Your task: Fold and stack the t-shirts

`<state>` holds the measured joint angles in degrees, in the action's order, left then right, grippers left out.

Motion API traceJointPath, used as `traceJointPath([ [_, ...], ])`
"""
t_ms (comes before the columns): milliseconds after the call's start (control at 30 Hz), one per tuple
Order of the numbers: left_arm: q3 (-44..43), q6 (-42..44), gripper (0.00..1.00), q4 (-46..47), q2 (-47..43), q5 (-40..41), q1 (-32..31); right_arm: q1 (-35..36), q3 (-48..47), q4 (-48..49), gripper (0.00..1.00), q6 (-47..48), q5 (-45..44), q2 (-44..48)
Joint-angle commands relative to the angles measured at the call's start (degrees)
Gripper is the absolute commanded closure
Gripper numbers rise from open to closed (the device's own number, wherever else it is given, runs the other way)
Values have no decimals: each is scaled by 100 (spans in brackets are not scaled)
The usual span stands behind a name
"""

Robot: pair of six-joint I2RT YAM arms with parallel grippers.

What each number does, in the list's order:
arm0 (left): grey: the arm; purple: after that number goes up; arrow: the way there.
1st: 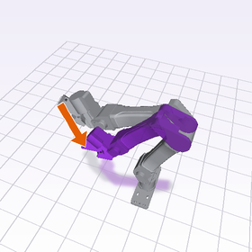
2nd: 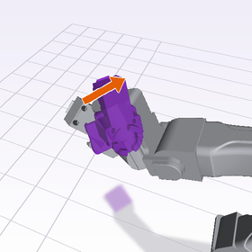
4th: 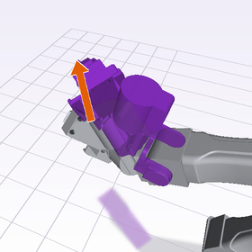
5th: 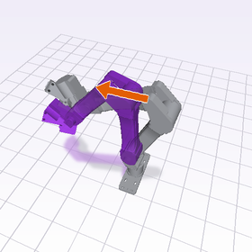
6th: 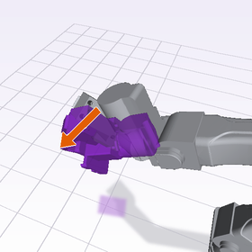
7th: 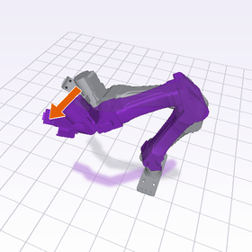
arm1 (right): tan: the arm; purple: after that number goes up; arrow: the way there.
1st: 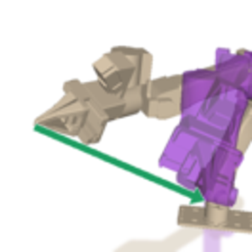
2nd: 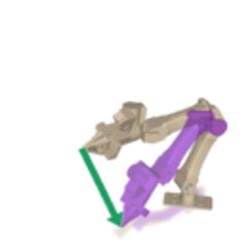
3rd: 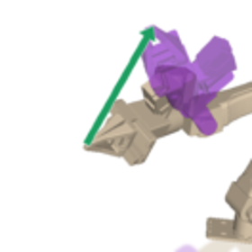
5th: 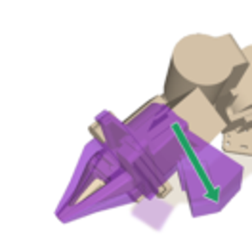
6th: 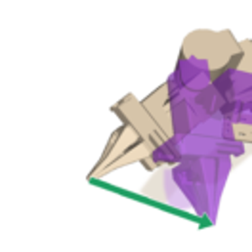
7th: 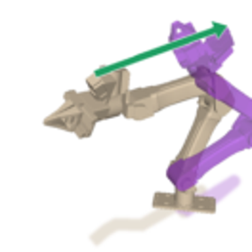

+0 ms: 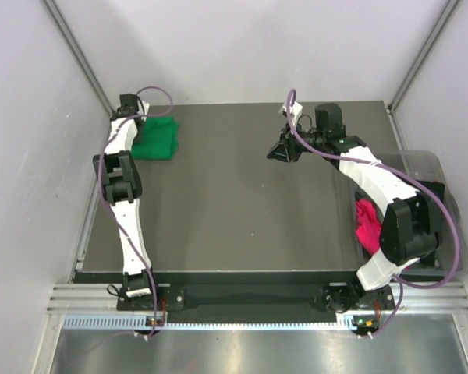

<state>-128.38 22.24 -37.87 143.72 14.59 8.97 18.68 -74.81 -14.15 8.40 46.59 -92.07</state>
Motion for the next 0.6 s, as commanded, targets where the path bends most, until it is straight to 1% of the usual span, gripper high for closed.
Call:
traceJointPath([
  [0,-442,255,100,490,340,606,131,-118,27,351,75,21,70,243],
  [200,-697,-280,100,824,551,510,219,-189,115,448,75,-32,105,225],
  [467,-865,-685,100,878,684,519,254,-303,221,580,75,-163,122,225],
  [567,-838,-1028,100,816,666,519,368,-321,247,624,75,-181,122,234],
])
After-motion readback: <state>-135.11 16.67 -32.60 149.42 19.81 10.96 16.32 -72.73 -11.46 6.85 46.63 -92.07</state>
